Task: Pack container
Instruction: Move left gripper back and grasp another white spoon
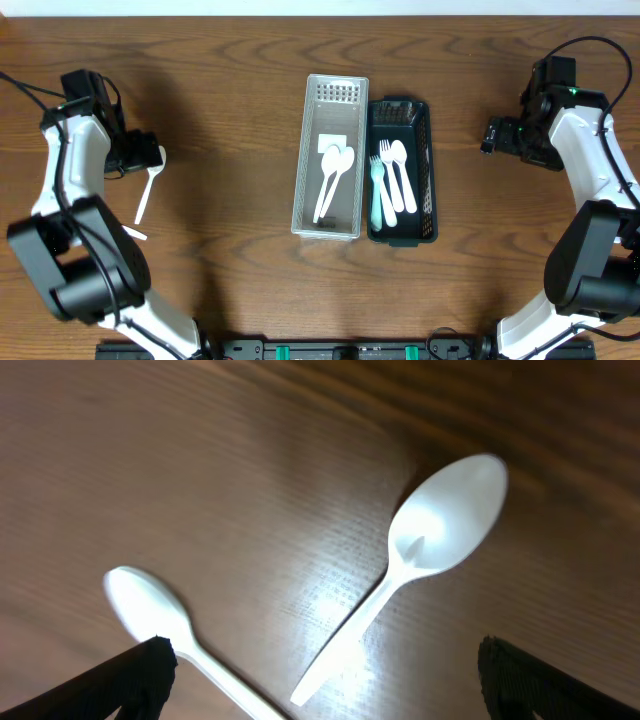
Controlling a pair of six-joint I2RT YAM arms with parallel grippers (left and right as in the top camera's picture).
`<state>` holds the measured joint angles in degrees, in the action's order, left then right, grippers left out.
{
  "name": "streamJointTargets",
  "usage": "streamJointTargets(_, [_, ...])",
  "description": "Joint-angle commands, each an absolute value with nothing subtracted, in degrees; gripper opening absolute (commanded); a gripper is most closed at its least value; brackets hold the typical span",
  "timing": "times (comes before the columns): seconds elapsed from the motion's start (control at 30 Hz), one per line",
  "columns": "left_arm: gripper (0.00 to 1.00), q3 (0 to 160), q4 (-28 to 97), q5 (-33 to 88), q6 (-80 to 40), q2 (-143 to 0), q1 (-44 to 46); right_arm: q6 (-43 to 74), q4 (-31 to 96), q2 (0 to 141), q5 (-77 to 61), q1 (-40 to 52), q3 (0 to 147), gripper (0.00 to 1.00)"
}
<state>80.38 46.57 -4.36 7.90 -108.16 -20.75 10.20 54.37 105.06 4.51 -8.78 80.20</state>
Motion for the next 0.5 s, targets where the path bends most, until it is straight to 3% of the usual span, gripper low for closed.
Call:
streamJointTargets(0.0, [0.98, 80.4, 45.8, -0.1, 13.5, -111.8, -21.7, 10.3, 55.0, 103.8, 4.7, -9.2, 80.7, 0.99])
streamJointTargets(0.47, [0.98, 80.4, 42.7, 5.5, 17.8, -119.4, -21.8, 10.7, 56.6, 103.8, 4.7, -9.2, 80.7, 0.99])
